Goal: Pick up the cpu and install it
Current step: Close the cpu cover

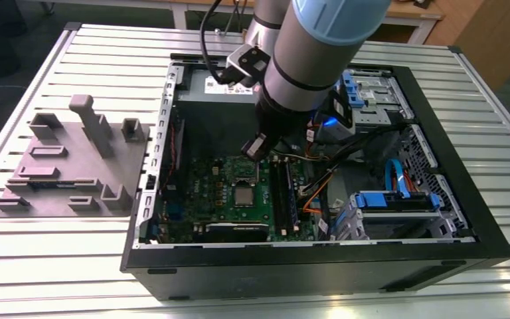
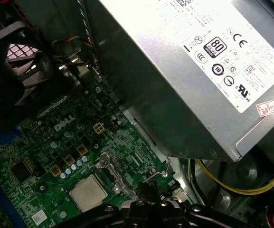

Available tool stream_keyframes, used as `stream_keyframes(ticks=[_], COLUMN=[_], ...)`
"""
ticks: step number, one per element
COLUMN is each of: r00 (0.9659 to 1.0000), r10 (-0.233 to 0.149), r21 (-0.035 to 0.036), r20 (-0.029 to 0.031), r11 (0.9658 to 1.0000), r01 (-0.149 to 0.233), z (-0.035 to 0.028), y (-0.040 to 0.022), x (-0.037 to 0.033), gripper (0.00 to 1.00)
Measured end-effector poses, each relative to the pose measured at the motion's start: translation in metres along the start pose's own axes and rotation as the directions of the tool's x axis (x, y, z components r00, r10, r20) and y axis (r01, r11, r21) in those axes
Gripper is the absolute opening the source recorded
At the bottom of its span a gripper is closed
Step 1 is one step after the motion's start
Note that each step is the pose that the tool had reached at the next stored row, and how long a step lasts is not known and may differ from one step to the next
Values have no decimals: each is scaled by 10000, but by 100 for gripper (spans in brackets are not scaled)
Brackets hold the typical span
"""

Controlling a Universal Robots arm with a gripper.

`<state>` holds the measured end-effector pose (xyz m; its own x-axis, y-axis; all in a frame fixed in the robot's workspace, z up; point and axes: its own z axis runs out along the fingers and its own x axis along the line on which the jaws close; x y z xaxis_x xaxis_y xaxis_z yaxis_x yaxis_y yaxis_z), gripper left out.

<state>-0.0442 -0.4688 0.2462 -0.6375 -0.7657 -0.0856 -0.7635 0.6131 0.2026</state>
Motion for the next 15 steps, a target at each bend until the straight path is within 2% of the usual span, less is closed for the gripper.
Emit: stream_keyframes(ticks=[15], r00=[10000], r10=[-6], r21=[-1], r20=[-1], r11=[10000], r01=[6], z=[-3], y=[-10], x=[12], gripper=[10])
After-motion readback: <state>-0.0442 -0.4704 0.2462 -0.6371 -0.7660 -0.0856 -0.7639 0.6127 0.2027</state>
